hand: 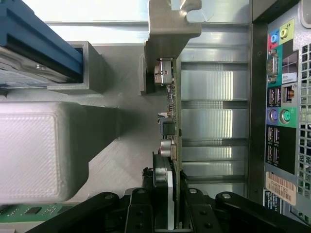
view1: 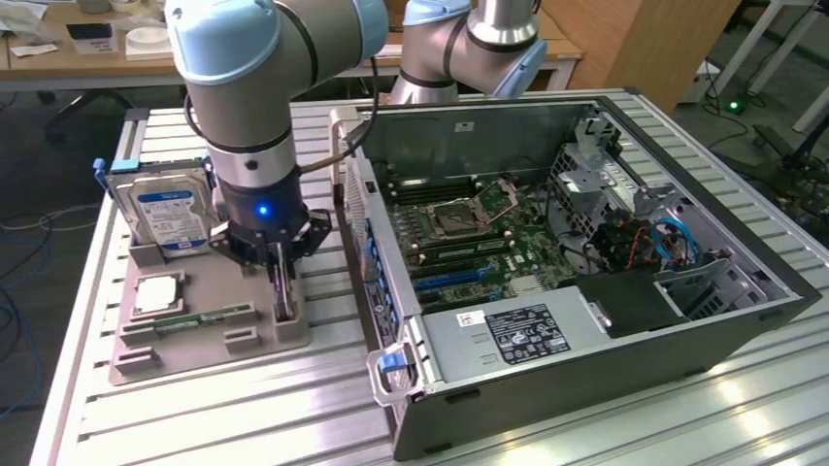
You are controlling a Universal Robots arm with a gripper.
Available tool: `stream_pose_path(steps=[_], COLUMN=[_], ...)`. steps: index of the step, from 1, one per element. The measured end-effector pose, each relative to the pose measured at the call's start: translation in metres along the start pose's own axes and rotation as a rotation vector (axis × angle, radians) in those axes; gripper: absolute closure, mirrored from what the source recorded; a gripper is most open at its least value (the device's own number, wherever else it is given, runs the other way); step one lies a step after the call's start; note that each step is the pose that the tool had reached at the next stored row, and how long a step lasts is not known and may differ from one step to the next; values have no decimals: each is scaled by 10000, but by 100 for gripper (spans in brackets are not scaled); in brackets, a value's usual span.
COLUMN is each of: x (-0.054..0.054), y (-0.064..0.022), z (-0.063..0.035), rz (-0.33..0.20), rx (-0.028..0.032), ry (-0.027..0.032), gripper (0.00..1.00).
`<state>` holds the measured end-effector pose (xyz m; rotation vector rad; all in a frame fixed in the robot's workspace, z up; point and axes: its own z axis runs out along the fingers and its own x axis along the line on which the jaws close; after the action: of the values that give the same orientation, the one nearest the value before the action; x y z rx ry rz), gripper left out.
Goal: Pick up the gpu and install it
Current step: 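Pick up the gpu and move the gpu toward the slot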
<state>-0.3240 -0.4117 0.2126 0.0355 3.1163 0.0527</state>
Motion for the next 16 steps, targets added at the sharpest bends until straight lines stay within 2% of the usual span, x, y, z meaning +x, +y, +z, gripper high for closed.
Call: stream_pose_path(steps=[16], x=[-5], y=[7], z=[-210], rz=[0], rx=[-1], ry=[-1], gripper=[72])
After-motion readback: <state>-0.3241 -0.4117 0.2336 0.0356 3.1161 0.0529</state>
